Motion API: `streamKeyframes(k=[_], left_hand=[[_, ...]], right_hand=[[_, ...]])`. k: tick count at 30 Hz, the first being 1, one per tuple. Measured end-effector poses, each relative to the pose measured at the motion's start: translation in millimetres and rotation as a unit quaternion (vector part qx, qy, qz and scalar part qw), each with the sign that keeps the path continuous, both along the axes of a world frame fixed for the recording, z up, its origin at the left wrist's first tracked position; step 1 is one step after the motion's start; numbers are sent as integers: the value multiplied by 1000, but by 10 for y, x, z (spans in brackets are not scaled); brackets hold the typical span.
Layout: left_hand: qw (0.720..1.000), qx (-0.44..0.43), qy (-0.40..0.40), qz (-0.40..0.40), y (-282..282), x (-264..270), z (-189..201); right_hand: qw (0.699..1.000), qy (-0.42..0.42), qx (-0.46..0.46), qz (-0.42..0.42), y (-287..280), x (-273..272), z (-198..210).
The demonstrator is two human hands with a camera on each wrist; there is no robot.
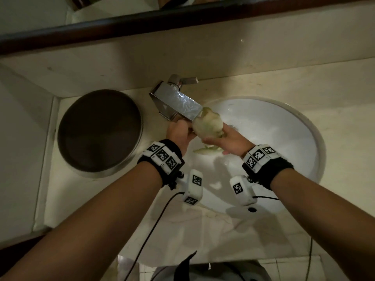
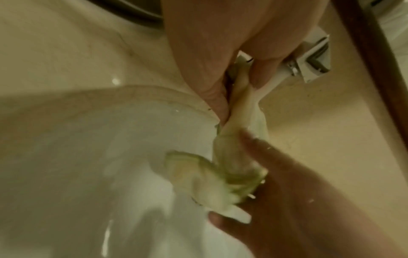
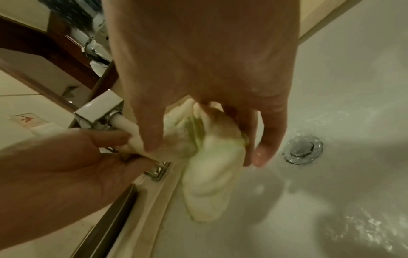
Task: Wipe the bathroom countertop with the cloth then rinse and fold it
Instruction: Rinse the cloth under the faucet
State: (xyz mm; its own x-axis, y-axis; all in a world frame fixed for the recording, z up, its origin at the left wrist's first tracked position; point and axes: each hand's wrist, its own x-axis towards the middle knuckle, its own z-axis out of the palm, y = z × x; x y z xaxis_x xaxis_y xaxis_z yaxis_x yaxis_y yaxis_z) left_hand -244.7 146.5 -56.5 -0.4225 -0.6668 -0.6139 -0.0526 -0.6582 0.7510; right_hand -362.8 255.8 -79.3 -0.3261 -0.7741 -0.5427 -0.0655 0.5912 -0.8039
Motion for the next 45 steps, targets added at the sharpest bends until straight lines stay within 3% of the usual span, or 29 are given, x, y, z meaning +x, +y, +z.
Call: streamKeyframes(k=[4, 7, 12, 15, 18, 20, 23, 26, 30, 33, 37, 39, 45], left_hand=[[996, 77, 32, 29, 6, 4, 71], [998, 55, 13, -7, 16, 43, 127], [989, -58, -114, -81, -54, 118, 90], [955, -170, -203, -136, -38, 147, 68], [933, -243, -229, -133, 22, 153, 78], [933, -226, -238, -145, 46, 133, 88], [933, -134, -213, -257, 101, 96, 95], [906, -136, -218, -336, 168, 76, 63], [893, -248, -232, -296, 108, 60, 16], [848, -292, -304, -322, 40, 70, 13], [875, -278, -272, -289, 34, 68, 31], [875, -262, -281, -294, 28, 62, 47], [887, -280, -284, -234, 45, 52, 21]], right_hand=[[996, -55, -33, -62, -2, 78, -83], [990, -79, -6, -117, -47, 88, -93], [985, -4, -57, -163, -117, 61, -16], [978, 55, -56, -192, -140, 36, 1], [972, 70, -84, -209, -170, 50, 43], [972, 46, -92, -212, -174, 48, 92], [970, -5, -105, -219, -190, 43, 170], [969, -66, -114, -208, -186, 25, 257], [960, -168, -108, -196, -153, -7, 288], [978, -103, -53, -173, -140, -86, 232], [973, -53, 0, -227, -114, -188, 167], [967, -57, 11, -250, -119, -215, 168], [974, -106, 58, -192, -84, -402, 317]])
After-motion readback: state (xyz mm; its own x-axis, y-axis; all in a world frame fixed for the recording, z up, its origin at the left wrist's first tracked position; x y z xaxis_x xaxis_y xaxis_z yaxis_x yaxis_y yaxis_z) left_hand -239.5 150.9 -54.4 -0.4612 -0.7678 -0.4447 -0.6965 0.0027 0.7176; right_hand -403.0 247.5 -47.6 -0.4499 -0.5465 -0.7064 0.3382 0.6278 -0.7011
